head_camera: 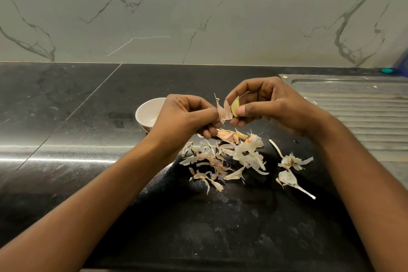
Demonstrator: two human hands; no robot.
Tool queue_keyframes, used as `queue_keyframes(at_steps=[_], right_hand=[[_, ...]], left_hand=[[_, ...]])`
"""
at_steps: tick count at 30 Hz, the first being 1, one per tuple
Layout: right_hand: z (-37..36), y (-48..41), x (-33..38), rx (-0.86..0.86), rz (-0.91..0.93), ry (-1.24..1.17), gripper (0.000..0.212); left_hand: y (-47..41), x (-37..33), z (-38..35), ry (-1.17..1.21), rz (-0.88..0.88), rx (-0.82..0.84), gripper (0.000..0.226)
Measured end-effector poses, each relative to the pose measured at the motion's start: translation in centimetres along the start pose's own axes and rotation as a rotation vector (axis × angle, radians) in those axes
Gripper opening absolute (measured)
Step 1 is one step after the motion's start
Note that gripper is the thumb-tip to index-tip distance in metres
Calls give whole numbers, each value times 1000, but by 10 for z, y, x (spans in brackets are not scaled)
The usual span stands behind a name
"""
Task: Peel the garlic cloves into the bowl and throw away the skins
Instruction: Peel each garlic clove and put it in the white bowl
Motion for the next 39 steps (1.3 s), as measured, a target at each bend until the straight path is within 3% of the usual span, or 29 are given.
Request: queue_keyframes(at_steps=[6, 14, 17, 22, 28, 32, 39], right_hand=[[7, 0, -1, -150, 21, 11, 32], [-1, -7, 2, -245, 95, 29, 30], [-11, -22, 10, -190, 61, 81, 27], [-36, -67, 25, 71, -45, 293, 25], [-60, -114, 16, 189, -62, 498, 18], [-67, -123, 12, 188, -31, 558, 18], [-21, -84, 32, 54, -16, 410, 23]], left_hand=[[4, 0, -7, -366, -187, -85, 9], [8, 6, -19, -508, -185, -11, 8], [11, 6, -24, -591, -198, 25, 9], [12, 4, -24, -685, -233, 47, 13], [9, 5, -19, -670, -195, 9, 16], [8, 4, -18, -666, -177, -3, 15], [6, 3, -12, -628, -211, -66, 14]])
Point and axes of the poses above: each hand's wrist, its own y-axis away from the middle knuckle, its own z-axis out of the back of the hand, x = y × z, the point moved 3 cm from there along -y, towards the middle knuckle, and after that the axes turned 7 degrees about z, right-handed, at the moved point
